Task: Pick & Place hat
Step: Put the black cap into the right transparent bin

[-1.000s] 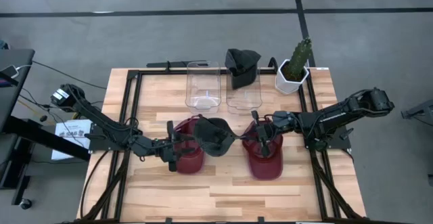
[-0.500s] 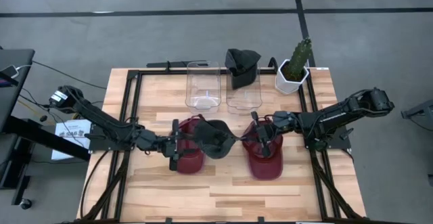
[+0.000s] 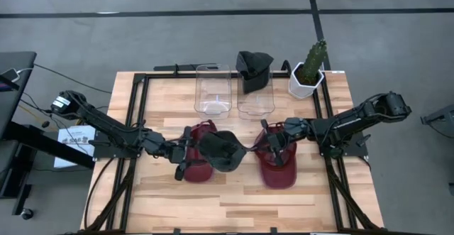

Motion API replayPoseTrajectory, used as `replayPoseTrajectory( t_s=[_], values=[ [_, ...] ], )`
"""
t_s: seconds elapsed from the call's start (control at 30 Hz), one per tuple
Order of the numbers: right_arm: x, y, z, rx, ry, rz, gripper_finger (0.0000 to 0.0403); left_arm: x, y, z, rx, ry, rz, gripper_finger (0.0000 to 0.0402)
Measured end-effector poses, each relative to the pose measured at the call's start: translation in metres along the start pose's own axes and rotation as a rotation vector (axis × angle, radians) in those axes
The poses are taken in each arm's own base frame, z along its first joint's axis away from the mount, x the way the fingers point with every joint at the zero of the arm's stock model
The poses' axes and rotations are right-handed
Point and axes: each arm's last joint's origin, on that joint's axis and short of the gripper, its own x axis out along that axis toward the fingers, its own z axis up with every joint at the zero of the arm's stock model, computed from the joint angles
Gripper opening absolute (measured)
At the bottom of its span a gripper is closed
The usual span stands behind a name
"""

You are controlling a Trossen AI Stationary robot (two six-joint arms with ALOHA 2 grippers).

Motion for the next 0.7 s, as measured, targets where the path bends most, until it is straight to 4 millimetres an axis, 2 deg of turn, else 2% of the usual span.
replayPoseTrajectory(
  t_s=[0.27, 0.53, 0.7],
  values=[
    [0.000, -0.001, 0.001, -0.001, -0.003, -0.004, 0.0006, 0.000, -0.003, 0.003, -0.001, -0.071, -0.108, 0.0186],
    [0.000, -0.001, 0.001, -0.001, -0.003, -0.005, 0.0006, 0.001, 0.003, 0.002, -0.035, -0.070, -0.073, 0.0186],
    [0.000, -0.001, 0.002, -0.002, -0.011, -0.007, 0.0006, 0.008, 0.010, -0.006, -0.063, -0.047, -0.033, 0.0186]
  ],
)
